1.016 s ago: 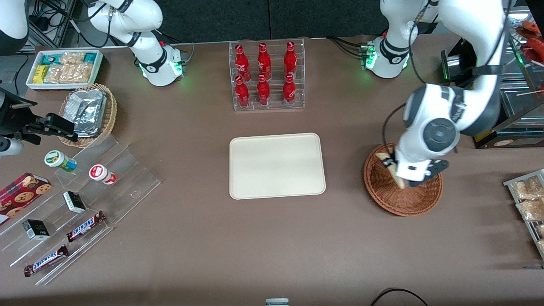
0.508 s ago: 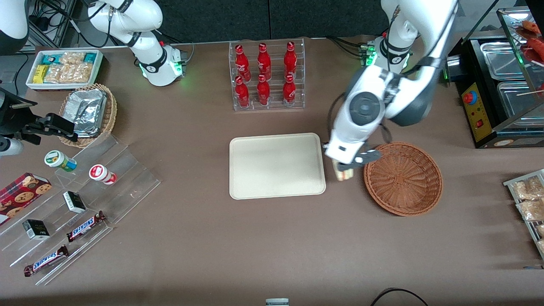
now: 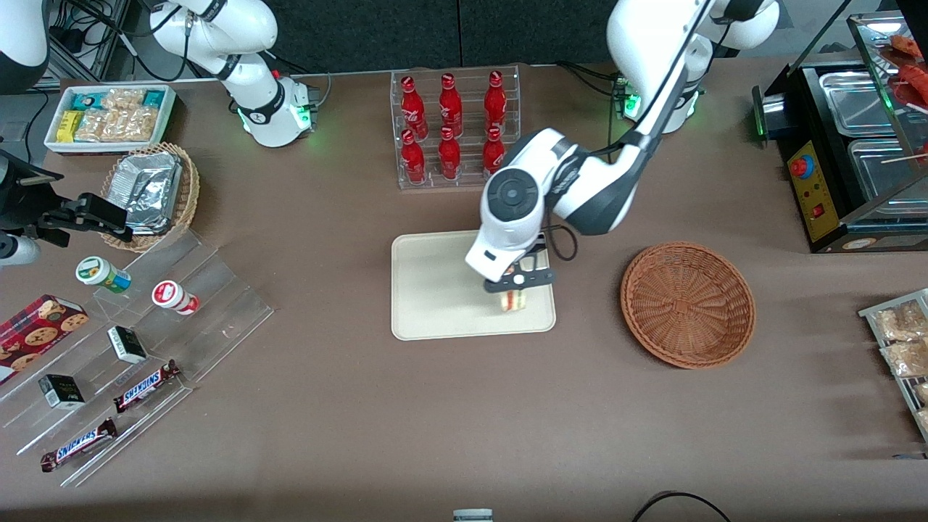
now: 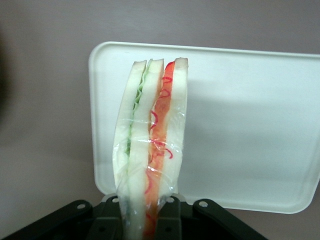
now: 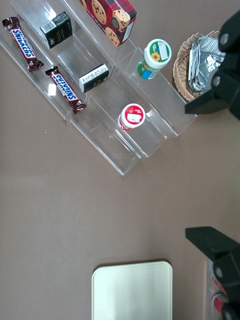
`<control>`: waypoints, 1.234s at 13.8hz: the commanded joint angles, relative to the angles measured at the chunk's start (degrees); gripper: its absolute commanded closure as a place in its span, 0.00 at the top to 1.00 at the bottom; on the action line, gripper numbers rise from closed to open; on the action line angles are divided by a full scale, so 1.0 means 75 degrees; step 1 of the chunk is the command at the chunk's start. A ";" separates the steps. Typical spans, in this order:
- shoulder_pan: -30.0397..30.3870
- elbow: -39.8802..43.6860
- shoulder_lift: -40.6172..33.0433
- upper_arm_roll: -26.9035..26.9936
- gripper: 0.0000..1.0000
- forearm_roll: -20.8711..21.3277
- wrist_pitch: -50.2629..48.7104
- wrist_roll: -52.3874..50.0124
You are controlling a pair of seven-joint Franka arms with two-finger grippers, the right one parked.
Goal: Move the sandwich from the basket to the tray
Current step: 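Lift the sandwich and carry it over the cream tray, then lower the sandwich upright onto the tray and open the left gripper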
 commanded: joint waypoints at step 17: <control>-0.0918 0.1991 0.2268 0.0159 0.00 0.0325 -0.0153 -0.0453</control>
